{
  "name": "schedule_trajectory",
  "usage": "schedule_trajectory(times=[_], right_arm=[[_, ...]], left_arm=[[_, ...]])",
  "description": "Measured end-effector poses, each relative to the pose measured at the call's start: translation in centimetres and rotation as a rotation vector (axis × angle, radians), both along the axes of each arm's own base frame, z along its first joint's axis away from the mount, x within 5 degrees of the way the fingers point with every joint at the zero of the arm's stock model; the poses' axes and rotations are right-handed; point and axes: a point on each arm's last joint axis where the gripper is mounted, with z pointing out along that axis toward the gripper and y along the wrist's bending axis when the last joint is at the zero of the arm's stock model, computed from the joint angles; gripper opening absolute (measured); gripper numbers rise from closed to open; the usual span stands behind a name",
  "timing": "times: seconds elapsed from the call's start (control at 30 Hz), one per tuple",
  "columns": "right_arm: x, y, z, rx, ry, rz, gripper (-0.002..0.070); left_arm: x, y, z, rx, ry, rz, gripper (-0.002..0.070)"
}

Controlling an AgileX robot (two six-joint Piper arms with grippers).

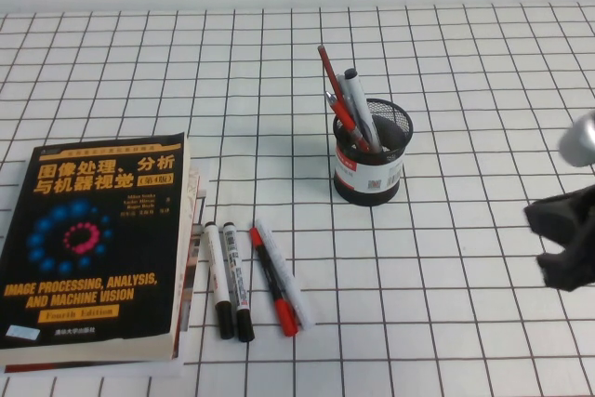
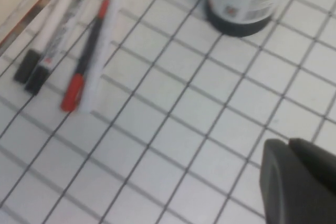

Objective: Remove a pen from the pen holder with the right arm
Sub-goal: 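Take a marker out of the pen holder and lay it on the table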

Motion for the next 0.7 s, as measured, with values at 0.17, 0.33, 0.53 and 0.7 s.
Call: schedule_trajectory(times=[0.17, 0.33, 0.53, 0.7], right_arm=[[-1.3, -4.5, -3.6, 0.091, -0.218, -0.212, -0.0015], [-5.0, -8.4, -7.4, 0.141, -0.391, -0.430, -0.0015], [-9.0, -10.0, -11.4, 0.174, -0.503, -0.562, -0.0015], [-10.8, -10.1, -13.2, 0.204, -0.603, -0.567, -0.0015]], left_arm=[[0.0, 0.0, 0.0, 0.000, 0.000, 0.000, -0.0004], [0.0, 0.0, 0.0, 0.000, 0.000, 0.000, -0.0004], [0.0, 0.0, 0.0, 0.000, 0.000, 0.000, -0.0004], [0.0, 0.0, 0.0, 0.000, 0.000, 0.000, -0.0004]])
